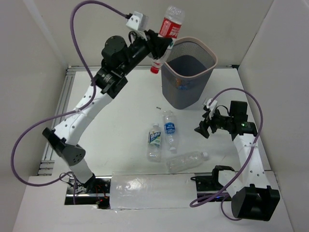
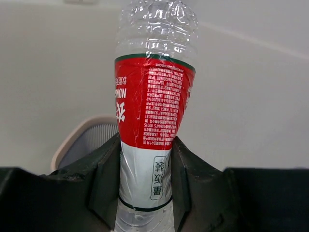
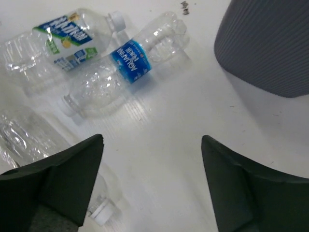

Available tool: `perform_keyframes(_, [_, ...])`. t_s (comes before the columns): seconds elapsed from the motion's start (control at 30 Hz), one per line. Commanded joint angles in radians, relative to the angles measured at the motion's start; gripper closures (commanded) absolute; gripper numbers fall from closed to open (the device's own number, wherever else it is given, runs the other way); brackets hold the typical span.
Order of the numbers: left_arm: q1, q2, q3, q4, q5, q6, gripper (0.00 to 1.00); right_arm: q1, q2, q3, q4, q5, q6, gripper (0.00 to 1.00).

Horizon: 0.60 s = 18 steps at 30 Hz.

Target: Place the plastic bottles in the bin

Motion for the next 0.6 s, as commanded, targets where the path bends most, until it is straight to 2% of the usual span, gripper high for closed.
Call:
perform_keyframes(0.0, [0.0,0.176,0.091,0.151,0.058,-0.115,0.87,-0.002,-0.011,-0.021,-0.085,-0.049,-0.193,0.09])
perform_keyframes(0.1, [0.0,0.294,0.135,0.364,0.018,-0.223,0.84,-0.002,-0.022,-0.032,-0.085,-0.061,-0.221,0.07])
perform_keyframes(0.2, [0.0,0.402,0.226,0.475,-0.008,-0.27,0.79,-0.002,-0.033,-0.041,-0.085,-0.061,-0.241,0.06])
perform_keyframes(0.23, [0.0,0.476,0.304,0.487,-0.034,-0.27,0.77,-0.002,-0.042,-0.041,-0.085,-0.061,-0.241,0.06])
perform_keyframes(0.33, [-0.022,0.558,0.405,0.511,-0.108,-0.252,0.6,-0.002,-0.056,-0.061,-0.125,-0.061,-0.301,0.03])
perform_keyframes(0.37, [-0.022,0.593,0.425,0.494,-0.123,-0.252,0.42,-0.002,-0.068,-0.075,-0.125,-0.061,-0.301,0.01])
perform_keyframes(0.4, [-0.022,0.603,0.437,0.482,-0.132,-0.252,0.31,-0.012,-0.077,-0.075,-0.134,-0.052,-0.319,0.0])
perform_keyframes(0.47, [-0.022,0.603,0.423,0.456,-0.142,-0.238,0.17,-0.012,-0.091,-0.101,-0.145,-0.052,-0.361,0.0])
perform_keyframes(0.5, [-0.022,0.603,0.413,0.445,-0.142,-0.227,0.07,-0.012,-0.103,-0.101,-0.145,-0.052,-0.37,0.0])
perform_keyframes(0.57, [-0.022,0.582,0.374,0.426,-0.142,-0.218,0.02,-0.012,-0.113,-0.113,-0.154,-0.052,-0.396,0.0])
